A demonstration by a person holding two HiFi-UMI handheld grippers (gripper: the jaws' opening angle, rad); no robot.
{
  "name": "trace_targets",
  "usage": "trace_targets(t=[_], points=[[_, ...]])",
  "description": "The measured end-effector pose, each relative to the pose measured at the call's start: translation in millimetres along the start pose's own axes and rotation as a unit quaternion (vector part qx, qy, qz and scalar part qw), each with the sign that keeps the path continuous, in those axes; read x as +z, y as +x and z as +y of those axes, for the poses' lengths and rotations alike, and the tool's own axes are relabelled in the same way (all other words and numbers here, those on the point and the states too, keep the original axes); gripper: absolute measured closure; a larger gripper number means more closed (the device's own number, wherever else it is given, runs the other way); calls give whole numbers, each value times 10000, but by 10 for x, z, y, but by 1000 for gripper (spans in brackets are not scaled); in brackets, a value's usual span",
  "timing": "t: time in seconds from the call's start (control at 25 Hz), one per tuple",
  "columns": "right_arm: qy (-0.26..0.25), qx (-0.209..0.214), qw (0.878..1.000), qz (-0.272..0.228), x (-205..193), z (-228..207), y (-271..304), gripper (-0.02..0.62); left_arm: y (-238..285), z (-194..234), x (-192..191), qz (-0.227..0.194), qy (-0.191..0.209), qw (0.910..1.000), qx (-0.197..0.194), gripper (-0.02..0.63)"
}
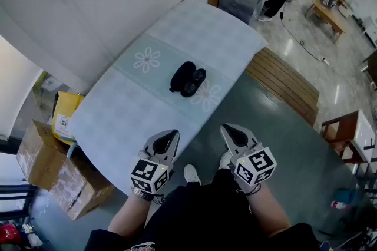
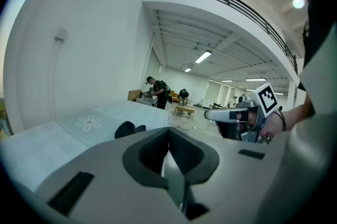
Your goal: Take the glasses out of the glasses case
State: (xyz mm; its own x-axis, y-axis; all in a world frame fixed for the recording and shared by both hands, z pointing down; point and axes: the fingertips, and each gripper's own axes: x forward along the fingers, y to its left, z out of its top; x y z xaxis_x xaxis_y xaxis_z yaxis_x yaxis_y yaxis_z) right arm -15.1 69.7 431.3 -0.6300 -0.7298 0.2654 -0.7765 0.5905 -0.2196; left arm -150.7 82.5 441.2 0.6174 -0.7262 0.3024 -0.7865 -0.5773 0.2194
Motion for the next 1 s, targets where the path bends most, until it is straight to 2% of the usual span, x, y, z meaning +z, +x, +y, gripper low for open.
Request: trace_targets(t=[0.64, 1.0], points=[[59, -27, 9999, -104, 12, -32, -65, 572, 24, -46, 2, -68, -70, 9999, -89, 577], [-81, -51, 9997, -214, 158, 20, -65, 572, -25, -18, 147, -191, 52, 9997, -168, 577]])
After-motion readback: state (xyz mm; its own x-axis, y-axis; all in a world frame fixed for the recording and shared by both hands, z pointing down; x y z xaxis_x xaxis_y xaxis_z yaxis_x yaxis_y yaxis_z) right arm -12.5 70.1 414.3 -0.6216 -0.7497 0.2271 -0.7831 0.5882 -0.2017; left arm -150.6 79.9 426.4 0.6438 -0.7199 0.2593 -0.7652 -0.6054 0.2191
